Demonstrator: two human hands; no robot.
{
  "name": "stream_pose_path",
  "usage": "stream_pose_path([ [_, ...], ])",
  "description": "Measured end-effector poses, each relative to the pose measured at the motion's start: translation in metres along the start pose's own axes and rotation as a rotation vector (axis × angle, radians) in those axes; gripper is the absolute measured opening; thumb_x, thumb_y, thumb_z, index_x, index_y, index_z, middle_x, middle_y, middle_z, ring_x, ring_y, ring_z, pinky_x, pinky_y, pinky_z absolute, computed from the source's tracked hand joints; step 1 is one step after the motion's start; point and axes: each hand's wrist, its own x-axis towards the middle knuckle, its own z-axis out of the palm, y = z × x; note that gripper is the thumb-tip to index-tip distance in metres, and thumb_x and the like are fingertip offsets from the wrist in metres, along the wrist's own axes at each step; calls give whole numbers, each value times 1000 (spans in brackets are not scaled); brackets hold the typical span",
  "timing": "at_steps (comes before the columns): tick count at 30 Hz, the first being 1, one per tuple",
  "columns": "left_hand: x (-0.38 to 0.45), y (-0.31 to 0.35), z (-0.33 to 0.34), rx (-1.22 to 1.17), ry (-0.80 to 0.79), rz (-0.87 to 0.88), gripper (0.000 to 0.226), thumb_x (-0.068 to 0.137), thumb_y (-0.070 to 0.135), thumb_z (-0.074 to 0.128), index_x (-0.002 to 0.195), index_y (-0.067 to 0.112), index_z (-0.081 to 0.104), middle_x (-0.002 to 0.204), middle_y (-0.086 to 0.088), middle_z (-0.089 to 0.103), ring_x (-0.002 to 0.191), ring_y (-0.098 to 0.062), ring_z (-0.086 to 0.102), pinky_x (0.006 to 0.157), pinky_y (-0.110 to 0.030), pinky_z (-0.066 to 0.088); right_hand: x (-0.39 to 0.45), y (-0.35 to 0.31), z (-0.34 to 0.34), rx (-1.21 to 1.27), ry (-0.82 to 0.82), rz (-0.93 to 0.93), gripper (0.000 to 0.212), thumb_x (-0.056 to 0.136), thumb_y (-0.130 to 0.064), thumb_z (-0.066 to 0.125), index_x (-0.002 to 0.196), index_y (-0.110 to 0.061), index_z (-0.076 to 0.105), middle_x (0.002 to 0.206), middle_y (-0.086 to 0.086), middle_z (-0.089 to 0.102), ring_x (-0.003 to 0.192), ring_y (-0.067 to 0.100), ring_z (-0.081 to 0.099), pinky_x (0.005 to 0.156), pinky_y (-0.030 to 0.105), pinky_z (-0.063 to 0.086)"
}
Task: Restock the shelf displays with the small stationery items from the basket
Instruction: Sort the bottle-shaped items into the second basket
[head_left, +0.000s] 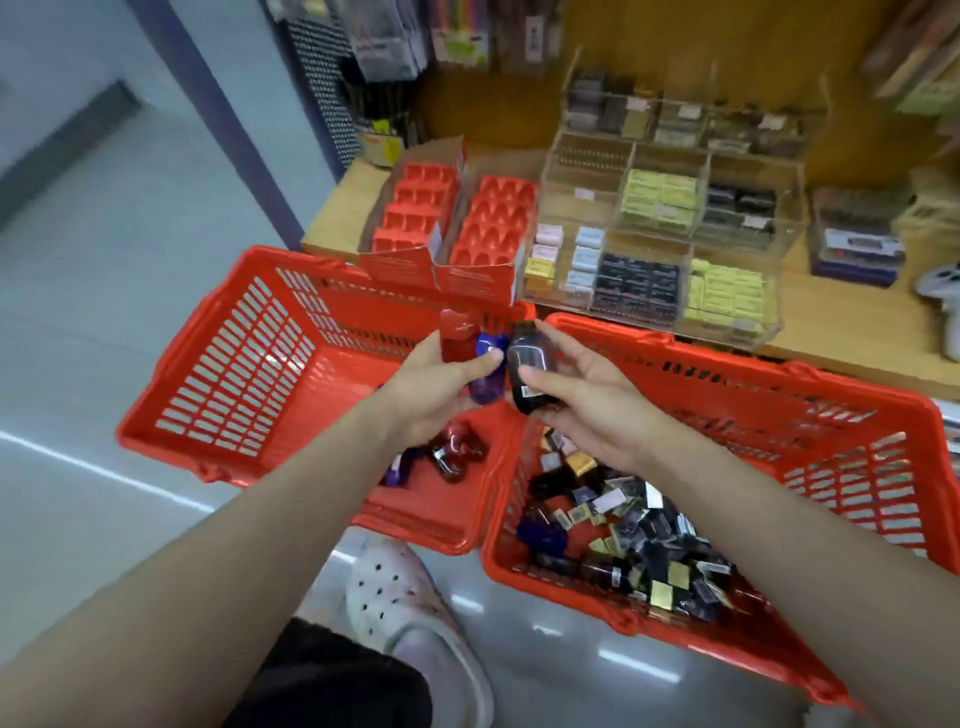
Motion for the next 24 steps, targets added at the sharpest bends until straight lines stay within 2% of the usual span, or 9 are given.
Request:
stream_pose_path([
  [3,-8,13,-63,-18,19,-11,23,92,-2,61,111,10,61,100,-8,73,86,-21,70,73,-37,61,31,9,52,-170,-49,6,72,85,1,70,142,-34,44,112,0,70,93,12,71,80,27,56],
  [6,-4,7,-117,40,37,-103,24,91,-2,62,112,9,61,96,-8,72,78,-18,71,69,-34,60,70,35,95,-399,17,32,75,81,-1,76,143,-26,42,101,1,65,84,13,68,77,25,55],
  [8,6,-8,-143,142,140,-213,21,89,-3,65,103,11,60,89,-7,69,71,-17,68,69,-36,59,96,61,108,-576,79,113,73,78,-6,78,141,-21,44,96,0,63,86,18,65,78,27,53],
  [11,24,-41,-168,275,296,-402,23,88,-5,66,92,15,55,82,-6,64,69,-18,62,73,-43,54,124,103,106,-941,77,263,62,79,-14,77,133,-16,46,92,0,59,82,18,60,66,21,49],
  [14,39,-69,-176,346,276,-497,27,89,-2,67,107,14,57,88,-8,63,78,-21,62,83,-45,52,140,137,87,-1309,71,440,61,80,-25,75,133,-15,46,123,9,61,111,26,60,88,27,49],
  [17,57,-90,-176,392,259,-500,33,87,3,72,115,12,58,101,-11,60,93,-23,59,83,-44,53,156,152,76,-1353,111,495,71,79,-28,79,138,-13,41,136,12,55,124,28,54,97,29,43],
  [20,75,-109,-172,467,298,-414,40,84,5,76,120,2,60,100,-10,60,90,-19,57,68,-27,51,168,149,73,-1339,132,439,84,78,-29,81,144,-12,32,140,15,49,129,30,49,100,30,40],
  [22,86,-116,-170,565,325,-358,46,82,11,79,123,3,59,108,-12,65,94,-20,60,76,-23,50,170,138,72,-1333,101,415,89,79,-23,80,149,-15,26,140,15,47,129,30,48,100,29,40],
  [24,95,-120,-168,656,353,-342,49,81,15,80,124,6,59,114,-12,65,99,-22,61,86,-28,47,163,118,69,-1404,-8,363,77,83,-18,74,147,-18,32,137,13,51,125,28,52,94,26,42],
])
